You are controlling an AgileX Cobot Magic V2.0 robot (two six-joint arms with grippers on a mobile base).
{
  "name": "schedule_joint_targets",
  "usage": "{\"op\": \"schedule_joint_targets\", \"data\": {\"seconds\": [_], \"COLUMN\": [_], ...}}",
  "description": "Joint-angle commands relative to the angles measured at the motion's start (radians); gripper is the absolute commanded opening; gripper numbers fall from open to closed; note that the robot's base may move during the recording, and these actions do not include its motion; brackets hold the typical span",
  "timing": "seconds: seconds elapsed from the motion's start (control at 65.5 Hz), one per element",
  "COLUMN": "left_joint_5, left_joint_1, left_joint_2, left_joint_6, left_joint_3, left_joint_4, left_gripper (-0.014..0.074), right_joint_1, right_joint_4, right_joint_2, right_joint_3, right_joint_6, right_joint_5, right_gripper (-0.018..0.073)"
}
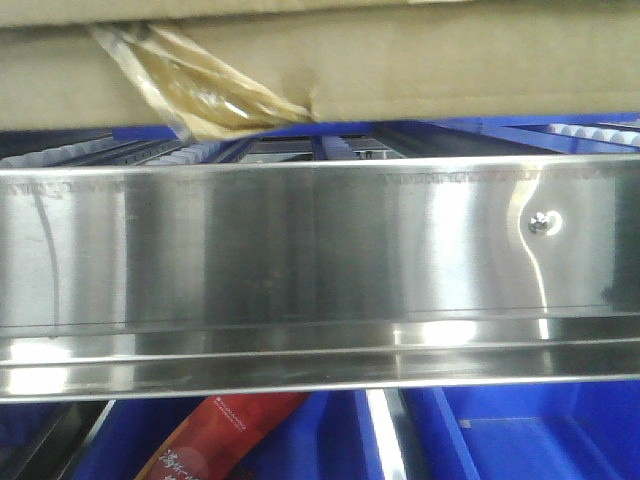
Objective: Grab carton from right shelf to conveyor
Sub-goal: 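Lift the carton with both grippers and pull it off the shelf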
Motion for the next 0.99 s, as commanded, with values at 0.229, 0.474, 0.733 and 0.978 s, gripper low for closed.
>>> {"op": "schedule_joint_targets", "data": {"seconds": [0.229,0.474,0.733,0.978], "left_joint_5": [-0.052,-0.052,-0.052,-0.069], "left_joint_1": [-0.014,-0.014,-0.014,-0.014], "left_joint_2": [-0.013,-0.013,-0.013,-0.013], "left_joint_6": [0.001,0.001,0.001,0.001], "left_joint_3": [-0.031,-0.031,-0.031,-0.031], "left_joint_4": [-0.022,-0.019,-0.019,-0.017], "left_gripper": [-0.0017,-0.0017,-0.0017,-0.0017], "right_joint_1": [0.003,0.003,0.003,0.003], "right_joint_4": [0.027,0.027,0.027,0.027], "right_joint_2": [-0.012,-0.012,-0.012,-0.012], "right_joint_3": [-0.003,-0.003,-0.003,-0.003], "right_joint_6": [-0.017,-0.017,-0.017,-0.017], "right_joint_5": [-0.074,-0.091,-0.099,-0.099], "right_gripper": [-0.0065,-0.0065,-0.0065,-0.0065]}}
